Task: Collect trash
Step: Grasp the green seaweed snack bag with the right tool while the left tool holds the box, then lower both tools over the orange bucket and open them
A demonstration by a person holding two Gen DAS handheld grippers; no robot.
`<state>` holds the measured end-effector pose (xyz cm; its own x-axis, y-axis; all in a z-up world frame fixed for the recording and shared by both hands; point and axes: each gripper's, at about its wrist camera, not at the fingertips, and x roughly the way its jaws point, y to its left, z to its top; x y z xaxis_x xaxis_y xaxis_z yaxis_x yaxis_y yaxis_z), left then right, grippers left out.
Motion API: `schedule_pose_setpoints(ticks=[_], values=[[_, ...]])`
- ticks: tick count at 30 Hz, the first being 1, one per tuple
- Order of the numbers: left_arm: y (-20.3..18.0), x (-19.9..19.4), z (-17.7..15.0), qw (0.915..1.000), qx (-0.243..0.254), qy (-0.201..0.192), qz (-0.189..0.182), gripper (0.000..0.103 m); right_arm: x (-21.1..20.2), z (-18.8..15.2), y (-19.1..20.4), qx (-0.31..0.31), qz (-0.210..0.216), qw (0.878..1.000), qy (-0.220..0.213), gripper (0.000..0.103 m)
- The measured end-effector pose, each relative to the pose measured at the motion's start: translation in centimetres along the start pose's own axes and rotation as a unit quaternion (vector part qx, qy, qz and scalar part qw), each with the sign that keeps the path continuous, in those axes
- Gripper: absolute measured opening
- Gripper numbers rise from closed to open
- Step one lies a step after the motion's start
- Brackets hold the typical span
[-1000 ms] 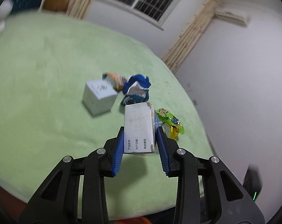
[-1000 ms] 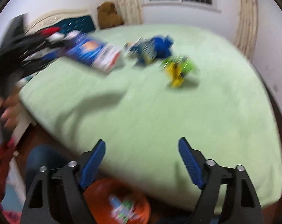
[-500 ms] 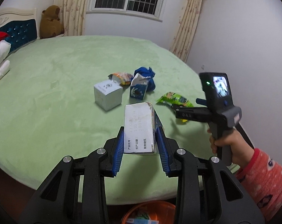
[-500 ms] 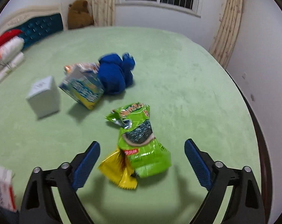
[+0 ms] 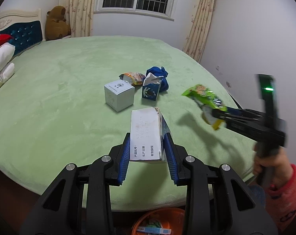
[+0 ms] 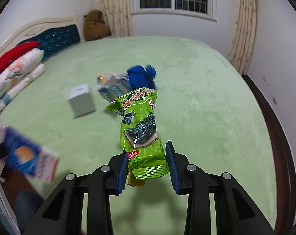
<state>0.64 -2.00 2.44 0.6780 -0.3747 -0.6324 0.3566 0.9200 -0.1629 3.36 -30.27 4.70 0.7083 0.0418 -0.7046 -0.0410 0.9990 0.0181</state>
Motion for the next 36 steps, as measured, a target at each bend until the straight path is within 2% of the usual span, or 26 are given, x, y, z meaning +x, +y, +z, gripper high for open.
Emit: schedule_pose_setpoints(ticks=[7,13,18,22,32,36], values=[[-0.7,-0.6,-1.0,0.9998,0.018,0.002,0.006,0.033,-7.2,-3.7,1.5,-0.026,0.027,0.999,-0.03,0.036],[-1.5,-1.9,-3.1,0.9988,0.046,0.019,-0.004,0.033,-9.8,-7.5,3.1,-0.051,0.059,0.997,-0.014,0.037],[-3.2,-2.3,-6.3,0.9941,0.084,0.062,-0.03,0.033,-10.2,-10.1,4.5,-0.077,0.076,0.994,0.017,0.037],[-3.9,-1.8,-9.2,0.9903,0.095,0.096,-0.034,0.033,-9.6,-13.0,5.5,-0.088,0.083,0.991,0.056,0.037],[-3.3,2.8,-16.0,0.9725,0.084,0.215,-0.03,0.033,-5.2,-19.5,6.8,-0.087,0.114,0.974,0.175,0.037],[-3.1,4.5,-18.2,0.9639,0.084,0.251,-0.028,0.033,-3.8,-21.3,7.6,-0.094,0.123,0.967,0.203,0.037]])
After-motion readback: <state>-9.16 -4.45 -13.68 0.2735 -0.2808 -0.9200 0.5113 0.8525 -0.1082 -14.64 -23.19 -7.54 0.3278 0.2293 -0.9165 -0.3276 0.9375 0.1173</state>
